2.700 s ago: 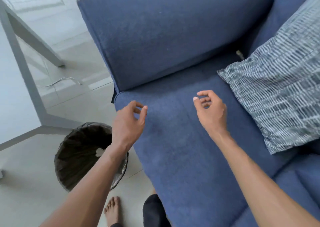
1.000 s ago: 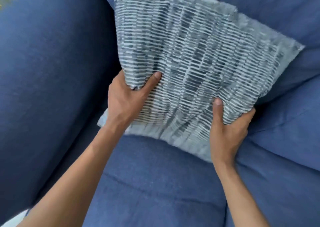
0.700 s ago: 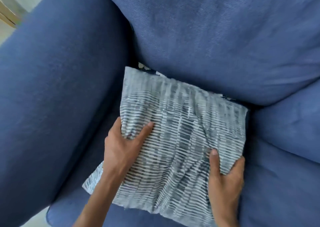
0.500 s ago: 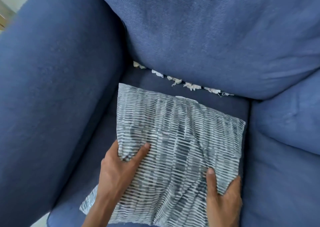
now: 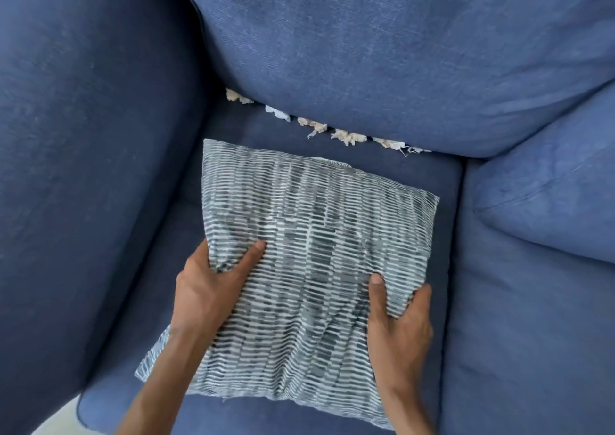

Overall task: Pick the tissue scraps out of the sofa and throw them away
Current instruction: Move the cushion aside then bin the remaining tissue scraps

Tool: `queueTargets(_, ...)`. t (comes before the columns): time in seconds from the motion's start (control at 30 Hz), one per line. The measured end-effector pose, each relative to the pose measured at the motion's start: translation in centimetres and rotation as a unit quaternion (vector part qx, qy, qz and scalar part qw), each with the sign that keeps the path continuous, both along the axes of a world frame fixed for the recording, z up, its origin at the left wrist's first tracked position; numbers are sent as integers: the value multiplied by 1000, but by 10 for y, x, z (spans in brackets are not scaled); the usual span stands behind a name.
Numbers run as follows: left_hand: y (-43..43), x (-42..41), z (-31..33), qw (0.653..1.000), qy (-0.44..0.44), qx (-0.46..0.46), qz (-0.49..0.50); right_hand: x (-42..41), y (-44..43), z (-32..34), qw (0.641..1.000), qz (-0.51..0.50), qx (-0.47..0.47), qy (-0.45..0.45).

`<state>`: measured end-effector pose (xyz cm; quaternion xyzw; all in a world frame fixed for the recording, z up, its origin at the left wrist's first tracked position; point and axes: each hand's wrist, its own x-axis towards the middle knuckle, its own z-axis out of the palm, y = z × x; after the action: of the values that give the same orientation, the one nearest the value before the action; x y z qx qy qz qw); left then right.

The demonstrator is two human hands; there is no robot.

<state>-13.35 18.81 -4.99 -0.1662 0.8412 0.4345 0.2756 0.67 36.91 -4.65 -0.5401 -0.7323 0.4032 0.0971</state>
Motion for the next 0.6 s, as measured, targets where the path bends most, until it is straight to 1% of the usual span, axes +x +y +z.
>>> queueTargets(0.17, -4, 3, 5, 999, -32, -24, -23, 5, -3, 10, 1000, -3, 1, 23)
queueTargets(0.23, -5, 3, 8, 997, -57, -31, -37, 3, -2, 16, 1000, 3, -3, 26)
queueTargets(0.33, -2, 3, 14, 991, -100, -58, -61, 7, 1, 24, 1000, 13, -21, 17)
queueTargets(0.5, -5, 13, 18, 985, -128, -76, -90, 32, -7, 28, 999, -3, -34, -3)
queueTargets(0.6, -13, 26, 15, 983, -144, -81, -83, 49, -17, 27, 999, -13, -43, -16)
